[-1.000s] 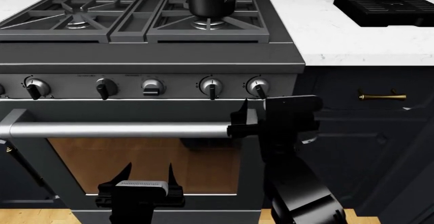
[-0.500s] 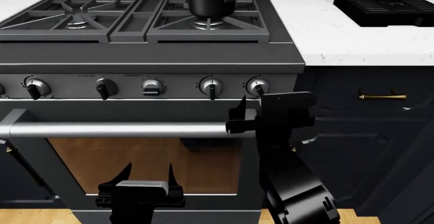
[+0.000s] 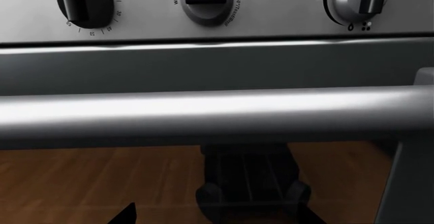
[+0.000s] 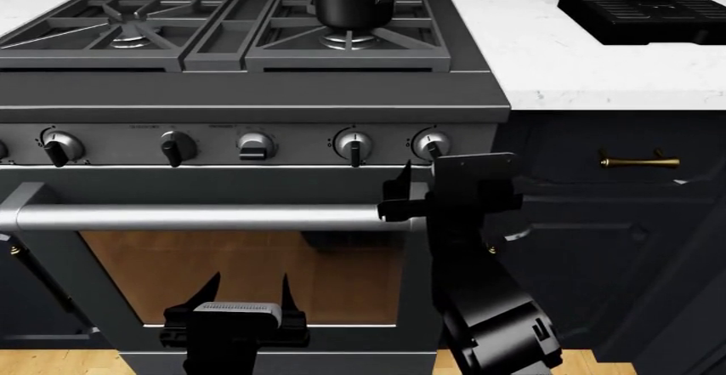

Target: Turn off the front right burner of the stove.

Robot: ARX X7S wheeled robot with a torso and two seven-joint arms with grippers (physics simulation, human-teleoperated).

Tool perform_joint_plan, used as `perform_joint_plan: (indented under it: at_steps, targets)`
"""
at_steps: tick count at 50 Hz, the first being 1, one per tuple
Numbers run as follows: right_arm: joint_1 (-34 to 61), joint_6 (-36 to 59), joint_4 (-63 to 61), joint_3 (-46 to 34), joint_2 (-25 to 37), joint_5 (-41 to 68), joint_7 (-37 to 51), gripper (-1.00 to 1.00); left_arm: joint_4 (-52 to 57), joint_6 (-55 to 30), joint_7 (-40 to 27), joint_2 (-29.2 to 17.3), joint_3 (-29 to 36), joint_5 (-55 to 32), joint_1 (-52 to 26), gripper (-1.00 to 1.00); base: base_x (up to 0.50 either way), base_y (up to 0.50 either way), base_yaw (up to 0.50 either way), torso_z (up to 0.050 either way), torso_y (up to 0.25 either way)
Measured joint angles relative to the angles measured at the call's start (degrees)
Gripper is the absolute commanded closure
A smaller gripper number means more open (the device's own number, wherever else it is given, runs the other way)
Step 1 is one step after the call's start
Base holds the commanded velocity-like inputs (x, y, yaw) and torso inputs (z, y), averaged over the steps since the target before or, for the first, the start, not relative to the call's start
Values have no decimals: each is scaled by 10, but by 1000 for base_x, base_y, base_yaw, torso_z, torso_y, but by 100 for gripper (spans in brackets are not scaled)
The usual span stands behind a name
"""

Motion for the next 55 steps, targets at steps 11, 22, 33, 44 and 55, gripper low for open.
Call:
perform_joint_plan:
  at_steps: [11,22,33,44,55]
  targets:
    - [2,-10,4,-4,4,6,4,100,-1,0,-3,-2,3,-2,-1,-100,0,0,0,0,0]
    - [3,-15,7,-12,9,9,6,100,-2,2,-5,-4,6,-3,-2,-100,0,0,0,0,0]
    - [4,-21,10,-18,14,12,7,100,-3,3,-8,-6,10,-4,-3,-100,0,0,0,0,0]
    - [3,-23,9,-18,16,21,6,100,-4,5,-10,-8,12,-6,-4,-100,0,0,0,0,0]
    - [1,-24,7,-16,18,31,3,100,-4,5,-12,-10,15,-8,-4,-100,0,0,0,0,0]
